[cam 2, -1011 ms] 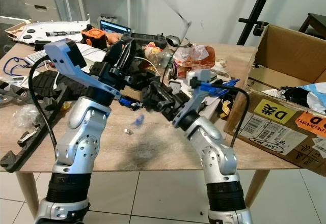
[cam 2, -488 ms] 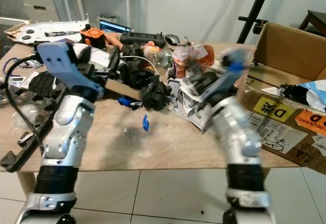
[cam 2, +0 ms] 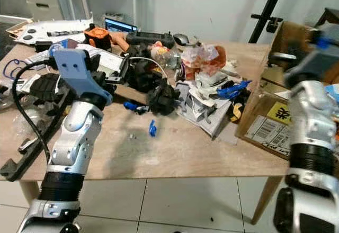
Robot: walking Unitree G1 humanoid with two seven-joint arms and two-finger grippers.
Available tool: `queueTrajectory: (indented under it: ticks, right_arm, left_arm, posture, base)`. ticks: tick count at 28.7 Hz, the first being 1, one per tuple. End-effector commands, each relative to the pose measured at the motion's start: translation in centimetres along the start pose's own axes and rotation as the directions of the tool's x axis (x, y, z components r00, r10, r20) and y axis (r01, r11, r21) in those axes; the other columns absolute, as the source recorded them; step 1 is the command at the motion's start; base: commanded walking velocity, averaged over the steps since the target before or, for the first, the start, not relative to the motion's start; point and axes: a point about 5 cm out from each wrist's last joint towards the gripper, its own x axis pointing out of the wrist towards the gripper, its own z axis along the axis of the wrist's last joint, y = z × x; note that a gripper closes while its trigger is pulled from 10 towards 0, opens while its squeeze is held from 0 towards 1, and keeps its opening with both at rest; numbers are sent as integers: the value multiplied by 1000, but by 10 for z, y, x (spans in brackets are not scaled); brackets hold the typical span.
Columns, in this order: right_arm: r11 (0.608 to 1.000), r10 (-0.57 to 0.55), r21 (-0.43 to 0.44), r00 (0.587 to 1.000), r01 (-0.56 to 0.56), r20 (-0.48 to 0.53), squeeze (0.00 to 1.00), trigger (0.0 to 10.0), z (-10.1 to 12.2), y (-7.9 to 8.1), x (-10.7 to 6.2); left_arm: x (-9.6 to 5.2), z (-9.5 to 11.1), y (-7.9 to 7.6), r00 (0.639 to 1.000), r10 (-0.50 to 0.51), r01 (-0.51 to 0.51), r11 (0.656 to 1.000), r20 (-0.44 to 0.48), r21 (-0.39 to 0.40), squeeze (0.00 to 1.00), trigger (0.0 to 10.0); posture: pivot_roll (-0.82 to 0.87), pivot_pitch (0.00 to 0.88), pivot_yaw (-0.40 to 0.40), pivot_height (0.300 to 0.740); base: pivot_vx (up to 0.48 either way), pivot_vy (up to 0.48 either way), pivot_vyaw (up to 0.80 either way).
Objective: Picking trash to rubbish bin
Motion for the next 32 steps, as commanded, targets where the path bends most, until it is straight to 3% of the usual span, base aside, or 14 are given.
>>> queueTrajectory:
  ticks: [1, 4, 6, 9, 10, 11, 13, 20, 21, 22, 23, 32]
  right_arm:
    - [998, -64, 6, 998, 64, 4, 0, 10000, 0, -10, 1]
    - [989, -150, 5, 988, 150, 32, 0, 10000, 3, -21, -1]
    - [960, -279, 40, 956, 276, 87, 0, 10000, 8, -34, -4]
    - [956, -294, 48, 951, 290, 92, 0, 10000, 7, -35, -4]
    - [952, -300, 91, 950, 292, 89, 451, 10000, 4, -35, -3]
    - [950, -304, 99, 949, 295, 85, 988, 10000, 2, -35, -3]
    - [948, -310, 97, 947, 302, 83, 1000, 10000, 1, -36, -3]
    - [907, -412, 126, 908, 401, 71, 1000, 10000, -2, -45, -4]
    - [903, -423, 115, 903, 413, 80, 63, 10000, -1, -47, -4]
    - [903, -423, 115, 903, 413, 80, 63, 10000, -1, -47, -4]
    - [900, -433, 105, 897, 424, 89, 0, 10000, 1, -48, -4]
    - [855, -517, 119, 846, 505, 130, 0, 10000, 7, -59, -5]
  left_arm:
    - [-1, -6, -3, 999, -20, 20, 1000, -26, 12, 0, 10000]
    - [-2, -6, -3, 999, -24, 24, 1000, -30, 13, 0, 10000]
    - [-2, -7, -4, 999, -29, 29, 999, -33, 16, 0, 10000]
    - [-2, -7, -4, 999, -30, 31, 999, -34, 17, 0, 10000]
    - [-2, -8, -5, 999, -39, 40, 999, -38, 20, 0, 10000]
    - [-1, -8, -6, 998, -43, 44, 999, -39, 24, 0, 10000]
    - [-1, -8, -6, 998, -45, 46, 999, -39, 25, 0, 10000]
    - [-3, -9, -5, 998, -50, 51, 998, -44, 31, 0, 10000]
    - [-3, -9, -5, 998, -51, 52, 998, -45, 32, 0, 10000]
    - [-3, -9, -5, 998, -51, 52, 998, -45, 32, 0, 10000]
    - [-3, -9, -6, 997, -53, 55, 998, -47, 32, 0, 10000]
    - [-2, -11, -9, 995, -79, 82, 996, -56, 40, 0, 10000]
  posture:
    - [-46, 131, -88, 740]
    - [-46, 131, -88, 740]
    - [-47, 134, -89, 740]
    - [-47, 133, -90, 740]
    - [-45, 133, -92, 740]
    - [-45, 133, -92, 740]
    - [-45, 133, -92, 740]
    - [-41, 132, -94, 740]
    - [-41, 132, -94, 740]
    - [-41, 132, -94, 740]
    - [-40, 133, -94, 740]
    - [-39, 131, -91, 740]
  base:
    - [0, 0, 0]
    - [0, 0, 0]
    - [0, 0, 0]
    - [0, 0, 0]
    - [0, 0, 0]
    - [0, 0, 0]
    - [0, 0, 0]
    - [0, 0, 0]
    - [0, 0, 0]
    - [0, 0, 0]
    - [0, 0, 0]
    - [0, 0, 0]
